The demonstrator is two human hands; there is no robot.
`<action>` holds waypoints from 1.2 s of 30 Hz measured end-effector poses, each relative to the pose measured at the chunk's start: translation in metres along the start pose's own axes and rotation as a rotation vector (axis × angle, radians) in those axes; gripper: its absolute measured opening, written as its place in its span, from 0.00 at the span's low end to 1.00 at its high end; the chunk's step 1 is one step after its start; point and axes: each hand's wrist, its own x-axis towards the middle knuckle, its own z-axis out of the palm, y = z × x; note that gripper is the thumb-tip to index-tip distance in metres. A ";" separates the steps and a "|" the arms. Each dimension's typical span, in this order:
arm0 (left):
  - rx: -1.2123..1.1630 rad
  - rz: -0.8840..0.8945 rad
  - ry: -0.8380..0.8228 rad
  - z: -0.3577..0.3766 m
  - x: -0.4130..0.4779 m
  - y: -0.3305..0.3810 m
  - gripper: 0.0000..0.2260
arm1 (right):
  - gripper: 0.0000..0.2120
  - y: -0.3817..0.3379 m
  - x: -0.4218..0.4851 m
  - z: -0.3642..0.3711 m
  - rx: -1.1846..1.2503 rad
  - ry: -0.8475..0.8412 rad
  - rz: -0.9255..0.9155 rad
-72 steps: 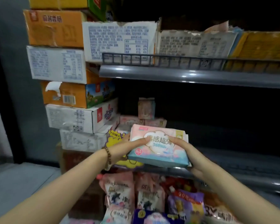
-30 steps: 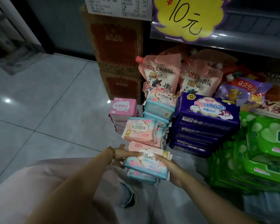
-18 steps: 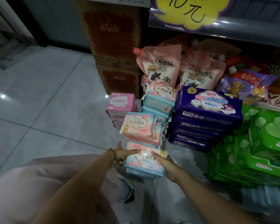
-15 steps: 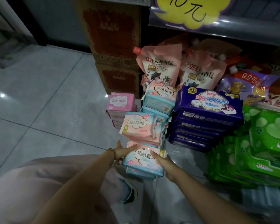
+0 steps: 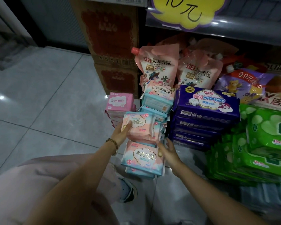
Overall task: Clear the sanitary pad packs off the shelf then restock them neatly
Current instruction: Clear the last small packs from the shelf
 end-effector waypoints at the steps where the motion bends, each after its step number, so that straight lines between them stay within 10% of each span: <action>1: 0.015 0.020 0.011 0.001 0.000 0.000 0.13 | 0.28 -0.002 0.001 0.001 -0.009 0.012 -0.016; 20: 0.408 0.148 -0.105 0.007 -0.033 0.038 0.29 | 0.27 -0.053 -0.023 -0.008 -0.135 0.013 -0.063; 28: 0.684 0.610 -0.059 -0.016 -0.081 0.186 0.24 | 0.20 -0.185 -0.097 -0.092 -0.725 -0.289 -0.279; 36: 0.876 0.962 0.105 0.028 -0.096 0.371 0.29 | 0.22 -0.354 -0.108 -0.168 -0.646 0.085 -0.758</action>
